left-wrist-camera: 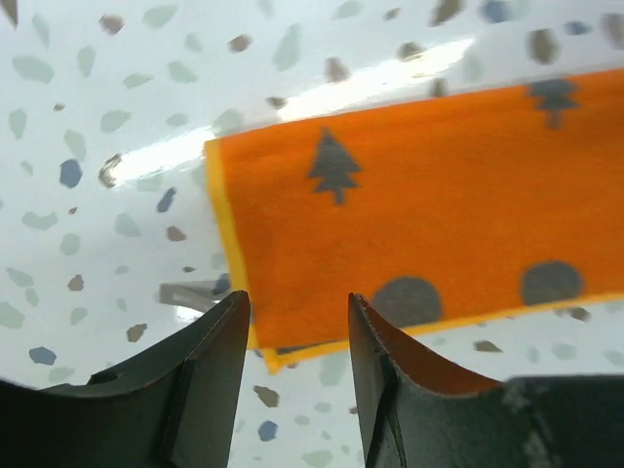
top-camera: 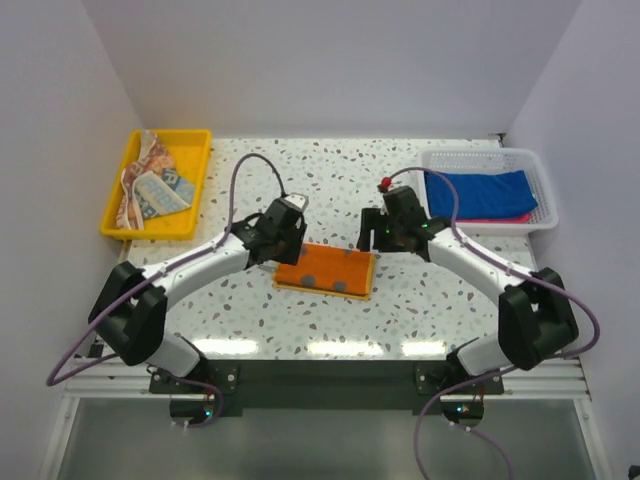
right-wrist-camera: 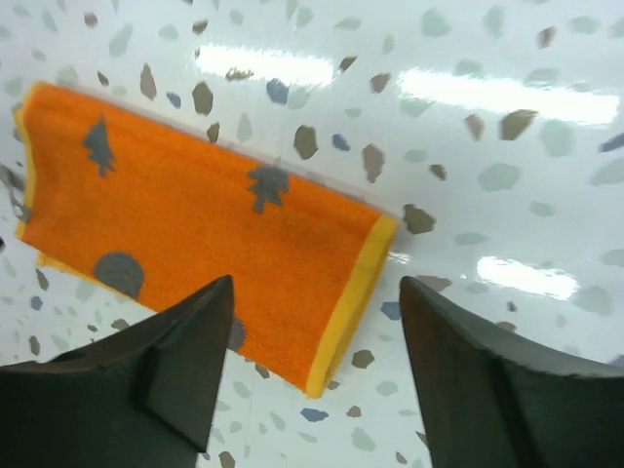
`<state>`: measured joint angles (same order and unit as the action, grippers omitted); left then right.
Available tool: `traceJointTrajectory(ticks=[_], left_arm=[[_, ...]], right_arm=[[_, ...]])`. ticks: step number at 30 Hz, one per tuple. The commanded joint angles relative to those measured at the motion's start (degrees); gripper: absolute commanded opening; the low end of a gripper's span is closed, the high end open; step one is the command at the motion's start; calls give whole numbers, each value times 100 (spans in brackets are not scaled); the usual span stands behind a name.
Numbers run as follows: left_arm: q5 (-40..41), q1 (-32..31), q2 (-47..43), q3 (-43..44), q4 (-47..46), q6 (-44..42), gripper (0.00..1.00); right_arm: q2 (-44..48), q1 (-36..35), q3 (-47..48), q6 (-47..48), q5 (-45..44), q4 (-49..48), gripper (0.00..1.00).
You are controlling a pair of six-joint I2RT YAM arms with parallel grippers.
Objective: Fold and stack the towels
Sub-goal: Fold the towel, then neatly place the folded towel into the bin
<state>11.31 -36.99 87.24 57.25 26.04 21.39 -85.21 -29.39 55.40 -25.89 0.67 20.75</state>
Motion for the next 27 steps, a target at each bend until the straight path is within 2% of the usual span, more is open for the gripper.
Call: traceJointTrajectory(ticks=[1, 3, 4, 6, 8, 10, 11, 12, 14, 17, 20, 27], left_arm=[[196, -701, -383, 312, 50, -258, 50], [-41, -966, -305, 383, 67, -188, 50], [-41, -1055, -235, 435, 33, -170, 51], [221, -1291, -251, 444, -37, -126, 50], [493, -1424, -549, 348, -256, -117, 49], [477, -1416, -1135, -54, -825, -30, 53], [530, -1416, -1331, -204, -1012, -55, 75], [617, -1407, -1472, -319, -1109, -3, 86], [758, -1398, -1684, -452, -1233, -20, 100], [1040, -1398, -1439, -233, -847, 6, 100], [769, -1530, -982, 5, -697, -266, 100], [706, -2495, 309, 882, -425, -504, 100]], right_arm=[[575, 694, -19, 102, 55, 464, 74], [855, 1073, -283, 145, 126, 552, 82], [961, 1136, -371, 224, 127, 614, 82], [1207, 1224, -599, 260, 4, 702, 90], [1594, 1234, -792, 260, -58, 763, 95], [1927, 1251, -881, 251, -58, 825, 99], [2016, 1251, -942, 251, -58, 842, 99], [2113, 1251, -969, 242, -58, 851, 99], [2280, 1260, -1004, 251, -58, 860, 99], [2377, 1260, -1031, 225, -58, 895, 99], [2447, 1269, -1127, 155, -162, 922, 99], [2702, 1330, -1365, 101, -550, 1053, 99]])
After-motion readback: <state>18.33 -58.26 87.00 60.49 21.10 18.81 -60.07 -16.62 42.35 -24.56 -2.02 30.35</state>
